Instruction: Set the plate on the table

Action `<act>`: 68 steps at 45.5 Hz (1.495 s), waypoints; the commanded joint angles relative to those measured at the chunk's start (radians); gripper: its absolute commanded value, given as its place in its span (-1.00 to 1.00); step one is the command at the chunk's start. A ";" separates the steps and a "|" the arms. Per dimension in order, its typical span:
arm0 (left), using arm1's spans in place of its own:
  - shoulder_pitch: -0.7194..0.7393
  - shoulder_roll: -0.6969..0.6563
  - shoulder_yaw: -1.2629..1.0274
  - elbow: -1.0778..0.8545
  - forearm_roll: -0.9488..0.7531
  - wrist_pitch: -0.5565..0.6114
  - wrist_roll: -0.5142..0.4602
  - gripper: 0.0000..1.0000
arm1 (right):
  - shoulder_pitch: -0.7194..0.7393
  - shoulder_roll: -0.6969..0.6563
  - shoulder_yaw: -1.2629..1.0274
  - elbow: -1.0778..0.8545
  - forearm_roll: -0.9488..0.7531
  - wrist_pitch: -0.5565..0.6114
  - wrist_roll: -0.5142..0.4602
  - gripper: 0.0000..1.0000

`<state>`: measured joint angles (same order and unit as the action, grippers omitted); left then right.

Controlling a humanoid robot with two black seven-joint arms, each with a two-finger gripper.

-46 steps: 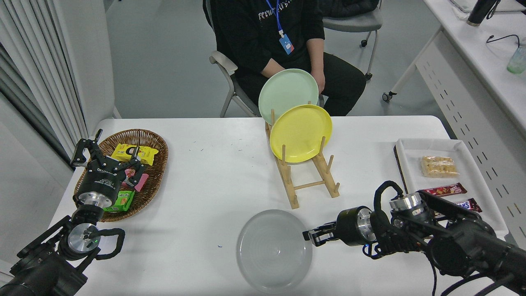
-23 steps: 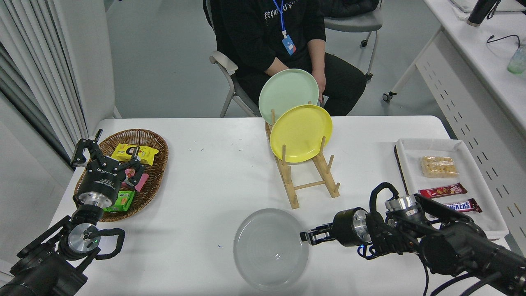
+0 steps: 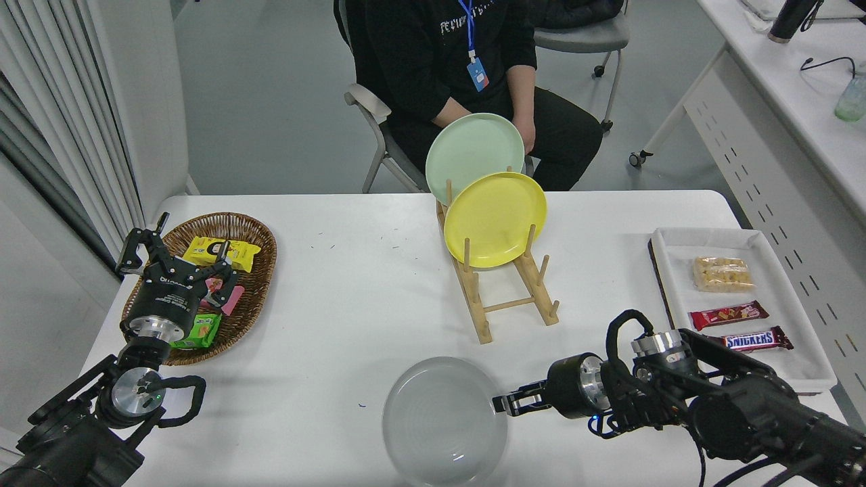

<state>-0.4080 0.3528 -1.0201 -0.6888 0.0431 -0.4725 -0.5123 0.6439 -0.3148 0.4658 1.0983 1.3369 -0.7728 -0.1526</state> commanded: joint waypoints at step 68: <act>0.000 0.000 0.000 0.000 0.000 0.000 0.000 0.96 | 0.103 0.022 0.082 0.000 -1.043 0.987 -0.004 0.99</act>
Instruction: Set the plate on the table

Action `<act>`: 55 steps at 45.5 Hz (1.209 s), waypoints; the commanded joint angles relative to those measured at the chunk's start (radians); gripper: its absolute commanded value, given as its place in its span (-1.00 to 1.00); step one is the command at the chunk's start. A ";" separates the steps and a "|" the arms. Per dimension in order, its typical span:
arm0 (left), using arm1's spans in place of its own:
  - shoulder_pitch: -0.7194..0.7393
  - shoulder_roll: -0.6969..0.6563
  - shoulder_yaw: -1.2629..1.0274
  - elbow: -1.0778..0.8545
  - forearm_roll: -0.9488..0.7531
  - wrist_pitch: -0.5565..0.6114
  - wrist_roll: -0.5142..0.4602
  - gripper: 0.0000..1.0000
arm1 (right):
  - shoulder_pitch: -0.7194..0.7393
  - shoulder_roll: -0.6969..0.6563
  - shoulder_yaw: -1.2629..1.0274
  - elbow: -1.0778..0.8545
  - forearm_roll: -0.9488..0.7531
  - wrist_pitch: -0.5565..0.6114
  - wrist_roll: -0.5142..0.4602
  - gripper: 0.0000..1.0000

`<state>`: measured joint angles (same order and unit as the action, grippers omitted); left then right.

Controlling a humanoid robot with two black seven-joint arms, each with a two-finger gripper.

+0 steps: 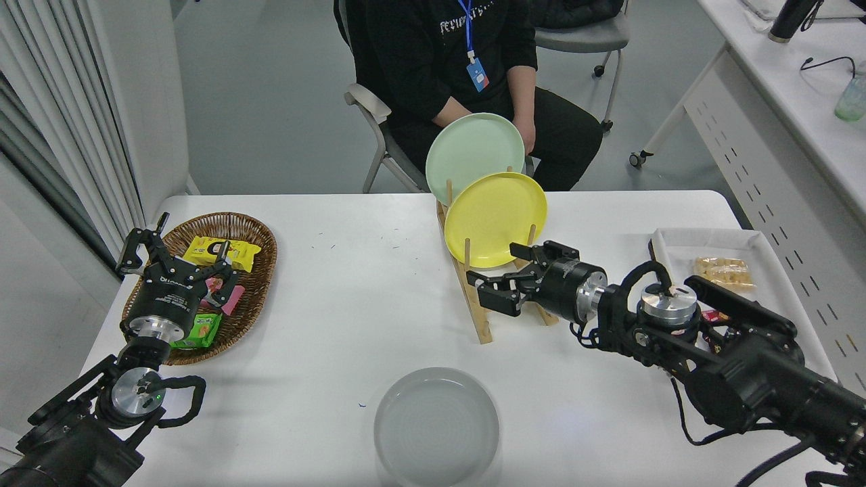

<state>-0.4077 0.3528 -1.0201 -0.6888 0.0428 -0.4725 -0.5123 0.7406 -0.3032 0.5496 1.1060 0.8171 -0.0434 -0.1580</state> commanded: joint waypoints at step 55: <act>0.000 0.000 0.000 0.000 0.000 0.000 0.000 0.96 | 0.045 -0.051 0.254 -0.336 -0.846 0.281 0.126 0.99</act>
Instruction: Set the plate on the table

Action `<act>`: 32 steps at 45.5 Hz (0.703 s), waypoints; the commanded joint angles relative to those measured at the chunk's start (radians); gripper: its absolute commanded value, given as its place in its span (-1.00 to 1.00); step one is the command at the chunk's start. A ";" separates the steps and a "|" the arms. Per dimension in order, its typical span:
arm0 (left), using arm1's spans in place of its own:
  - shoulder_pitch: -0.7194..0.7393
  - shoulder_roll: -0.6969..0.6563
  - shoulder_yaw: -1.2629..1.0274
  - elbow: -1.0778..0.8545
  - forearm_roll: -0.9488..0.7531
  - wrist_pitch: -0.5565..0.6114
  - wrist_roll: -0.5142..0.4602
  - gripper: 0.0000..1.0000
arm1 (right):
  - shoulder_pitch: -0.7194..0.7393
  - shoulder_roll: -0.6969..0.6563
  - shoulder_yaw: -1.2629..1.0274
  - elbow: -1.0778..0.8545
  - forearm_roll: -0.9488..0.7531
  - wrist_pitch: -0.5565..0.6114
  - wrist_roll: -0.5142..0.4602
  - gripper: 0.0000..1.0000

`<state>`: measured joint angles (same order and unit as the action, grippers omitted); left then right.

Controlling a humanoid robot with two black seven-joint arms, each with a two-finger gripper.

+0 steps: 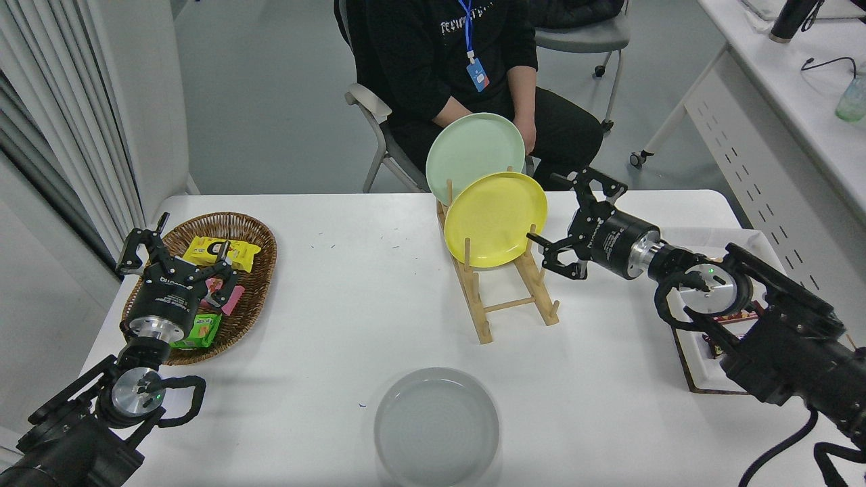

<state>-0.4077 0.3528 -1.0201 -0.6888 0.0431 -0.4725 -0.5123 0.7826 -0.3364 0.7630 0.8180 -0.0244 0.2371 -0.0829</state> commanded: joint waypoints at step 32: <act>0.000 0.000 0.000 0.000 0.000 0.000 0.000 0.96 | -0.003 -0.035 0.021 -0.195 -0.005 0.002 0.107 0.99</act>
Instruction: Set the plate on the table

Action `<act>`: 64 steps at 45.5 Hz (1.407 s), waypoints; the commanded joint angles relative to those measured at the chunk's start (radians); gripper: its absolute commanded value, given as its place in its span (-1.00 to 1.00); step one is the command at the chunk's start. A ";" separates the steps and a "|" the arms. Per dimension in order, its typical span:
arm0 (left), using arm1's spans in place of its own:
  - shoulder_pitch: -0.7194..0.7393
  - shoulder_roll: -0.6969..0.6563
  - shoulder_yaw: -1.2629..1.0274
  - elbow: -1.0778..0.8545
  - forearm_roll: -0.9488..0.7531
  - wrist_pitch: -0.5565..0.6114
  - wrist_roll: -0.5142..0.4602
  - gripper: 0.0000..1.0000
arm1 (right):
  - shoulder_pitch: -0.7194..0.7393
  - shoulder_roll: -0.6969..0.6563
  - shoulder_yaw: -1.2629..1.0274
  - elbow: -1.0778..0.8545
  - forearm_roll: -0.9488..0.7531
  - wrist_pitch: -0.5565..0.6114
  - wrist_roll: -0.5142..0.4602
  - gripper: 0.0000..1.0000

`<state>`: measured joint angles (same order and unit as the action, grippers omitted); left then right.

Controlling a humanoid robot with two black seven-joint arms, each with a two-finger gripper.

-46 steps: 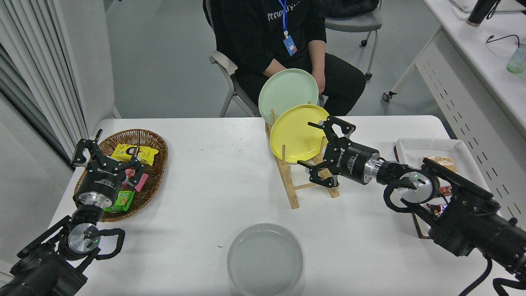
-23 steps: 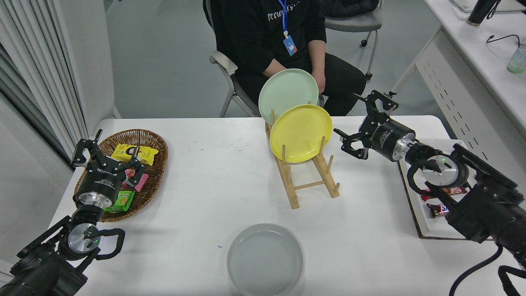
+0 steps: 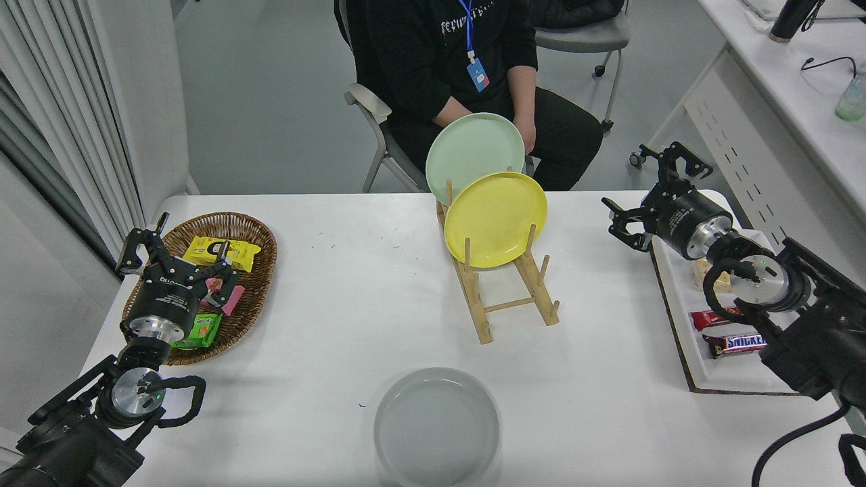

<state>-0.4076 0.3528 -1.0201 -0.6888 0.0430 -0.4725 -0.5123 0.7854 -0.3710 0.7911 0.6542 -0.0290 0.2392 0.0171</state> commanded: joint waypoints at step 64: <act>0.000 0.000 0.000 0.000 0.000 0.000 0.000 0.96 | -0.005 0.007 -0.013 -0.085 0.003 0.011 0.020 0.99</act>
<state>-0.4078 0.3528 -1.0201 -0.6888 0.0431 -0.4725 -0.5123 0.7891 -0.3678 0.7807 0.5578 -0.0269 0.2408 0.0370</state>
